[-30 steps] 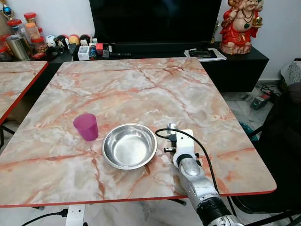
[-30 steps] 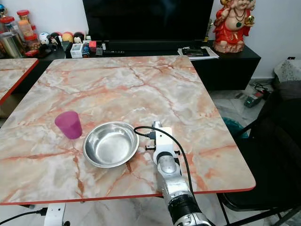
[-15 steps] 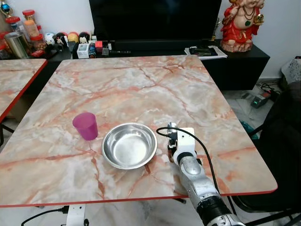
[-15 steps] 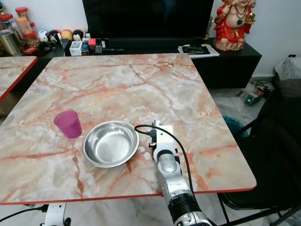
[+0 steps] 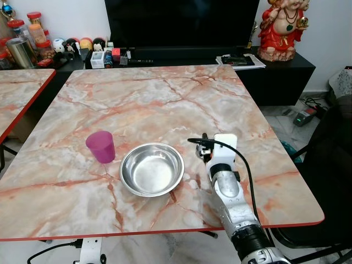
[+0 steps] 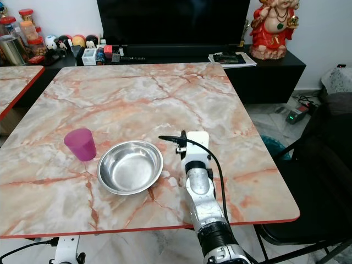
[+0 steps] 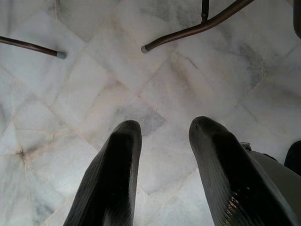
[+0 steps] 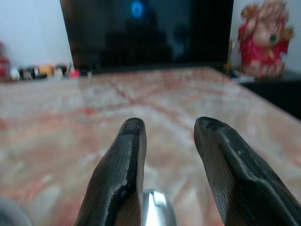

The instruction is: Setting the table

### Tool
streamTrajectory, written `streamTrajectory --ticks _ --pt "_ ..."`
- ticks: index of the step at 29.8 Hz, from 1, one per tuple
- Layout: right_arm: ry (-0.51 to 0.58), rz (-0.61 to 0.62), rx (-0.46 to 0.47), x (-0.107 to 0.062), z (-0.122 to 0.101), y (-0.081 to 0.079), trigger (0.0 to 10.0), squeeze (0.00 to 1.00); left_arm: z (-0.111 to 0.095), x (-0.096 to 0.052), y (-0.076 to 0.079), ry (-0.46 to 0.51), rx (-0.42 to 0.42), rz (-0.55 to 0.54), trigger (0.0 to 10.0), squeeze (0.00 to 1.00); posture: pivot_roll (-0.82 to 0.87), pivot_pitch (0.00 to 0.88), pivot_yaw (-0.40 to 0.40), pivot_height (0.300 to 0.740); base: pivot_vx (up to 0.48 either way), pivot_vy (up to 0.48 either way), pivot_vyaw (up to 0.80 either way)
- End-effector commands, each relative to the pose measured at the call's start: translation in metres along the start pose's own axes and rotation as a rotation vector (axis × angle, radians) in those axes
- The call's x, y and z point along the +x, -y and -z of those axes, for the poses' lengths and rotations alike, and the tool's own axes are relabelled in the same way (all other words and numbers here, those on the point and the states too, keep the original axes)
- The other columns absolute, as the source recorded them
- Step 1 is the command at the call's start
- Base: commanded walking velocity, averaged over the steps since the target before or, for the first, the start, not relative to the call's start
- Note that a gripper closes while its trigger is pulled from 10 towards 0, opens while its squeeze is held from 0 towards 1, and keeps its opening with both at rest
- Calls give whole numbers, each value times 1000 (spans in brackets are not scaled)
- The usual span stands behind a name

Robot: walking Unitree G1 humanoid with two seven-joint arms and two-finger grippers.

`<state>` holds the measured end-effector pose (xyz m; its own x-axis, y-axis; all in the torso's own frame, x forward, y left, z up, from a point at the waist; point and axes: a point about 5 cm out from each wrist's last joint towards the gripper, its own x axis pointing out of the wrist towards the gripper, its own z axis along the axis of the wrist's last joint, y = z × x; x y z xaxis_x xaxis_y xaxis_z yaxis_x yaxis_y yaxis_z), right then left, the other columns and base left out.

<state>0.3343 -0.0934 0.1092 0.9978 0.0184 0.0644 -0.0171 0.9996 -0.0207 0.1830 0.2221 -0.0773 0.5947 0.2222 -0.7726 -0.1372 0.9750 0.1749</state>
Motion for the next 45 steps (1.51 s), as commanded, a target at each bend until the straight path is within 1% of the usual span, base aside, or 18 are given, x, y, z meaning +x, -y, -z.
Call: streamTrajectory --ticks 1,2,3,5,8,17,21,28,38,45 --pt "123 4 3 7 -24 1 10000 0 -5 1 2 13 -23 5 10000 0 -25 0 1 740 0 0 0" --pt "123 4 3 7 -24 1 10000 0 -5 1 2 13 -23 5 10000 0 -25 0 1 740 0 0 0" --pt "149 5 1 9 -30 2 10000 0 -6 1 2 18 -28 5 10000 0 -23 0 -4 740 0 0 0" --pt "166 9 4 11 -33 4 10000 0 -7 1 3 23 -36 8 10000 0 -21 0 -6 740 0 0 0" --pt "201 -11 -44 14 -38 4 10000 0 -9 1 5 33 -59 16 10000 0 -16 0 -17 740 0 0 0" --pt "197 -27 -40 13 -37 2 10000 0 -3 0 5 17 -80 4 10000 0 -22 0 -21 740 0 0 0" --pt "208 -30 -40 14 -38 1 10000 0 -3 0 4 16 -85 -2 10000 0 -23 0 -20 740 0 261 0" --pt "213 -44 -42 15 -40 -2 10000 0 -6 1 2 23 -69 -2 10000 0 -26 0 -9 740 0 315 0" --pt "206 -56 -53 14 -38 -6 10000 0 -7 1 0 25 -56 -3 10000 0 -23 0 1 740 0 366 0" --pt "210 -59 -43 13 -38 -9 10000 0 -7 1 -2 24 -49 -5 10000 0 -25 0 12 740 0 386 0"
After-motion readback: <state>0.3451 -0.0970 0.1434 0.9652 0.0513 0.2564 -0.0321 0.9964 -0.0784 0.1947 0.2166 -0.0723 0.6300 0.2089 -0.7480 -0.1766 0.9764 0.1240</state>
